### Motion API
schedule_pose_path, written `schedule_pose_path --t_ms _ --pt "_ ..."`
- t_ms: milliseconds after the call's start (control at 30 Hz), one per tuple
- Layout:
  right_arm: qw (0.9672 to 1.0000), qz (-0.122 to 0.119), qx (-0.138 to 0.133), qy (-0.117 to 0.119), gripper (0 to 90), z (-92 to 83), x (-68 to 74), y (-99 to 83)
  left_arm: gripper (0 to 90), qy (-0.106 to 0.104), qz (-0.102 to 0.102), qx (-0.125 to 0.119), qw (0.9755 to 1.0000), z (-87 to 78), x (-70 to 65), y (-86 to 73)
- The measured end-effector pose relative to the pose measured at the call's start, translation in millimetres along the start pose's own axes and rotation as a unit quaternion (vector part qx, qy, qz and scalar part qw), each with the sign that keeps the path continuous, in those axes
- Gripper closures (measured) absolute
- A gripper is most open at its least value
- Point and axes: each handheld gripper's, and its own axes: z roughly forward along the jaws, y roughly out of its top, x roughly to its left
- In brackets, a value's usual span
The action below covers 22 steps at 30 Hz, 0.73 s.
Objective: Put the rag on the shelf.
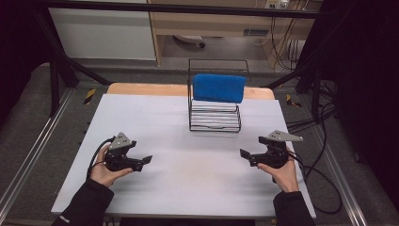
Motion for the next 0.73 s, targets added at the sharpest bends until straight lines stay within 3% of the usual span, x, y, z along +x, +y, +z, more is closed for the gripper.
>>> schedule_pose_path --t_ms 200,467,733 --pt "0.9999 0.006 0.012 0.001 0.7 -5.2 -5.6 -22.1 11.0 0.011 -0.009 0.008 0.9999 -6.6 8.0 -19.0" --pt "0.9997 -0.003 0.021 0.015 0.7 -12.1 -10.7 -44.2 11.1 0.017 -0.012 0.010 0.9997 -10.8 12.2 -37.8" --pt "0.9991 -0.018 0.034 0.019 0.7 -11.2 -8.6 -51.7 11.1 0.018 -0.010 0.012 0.9997 -11.1 11.5 -46.0"
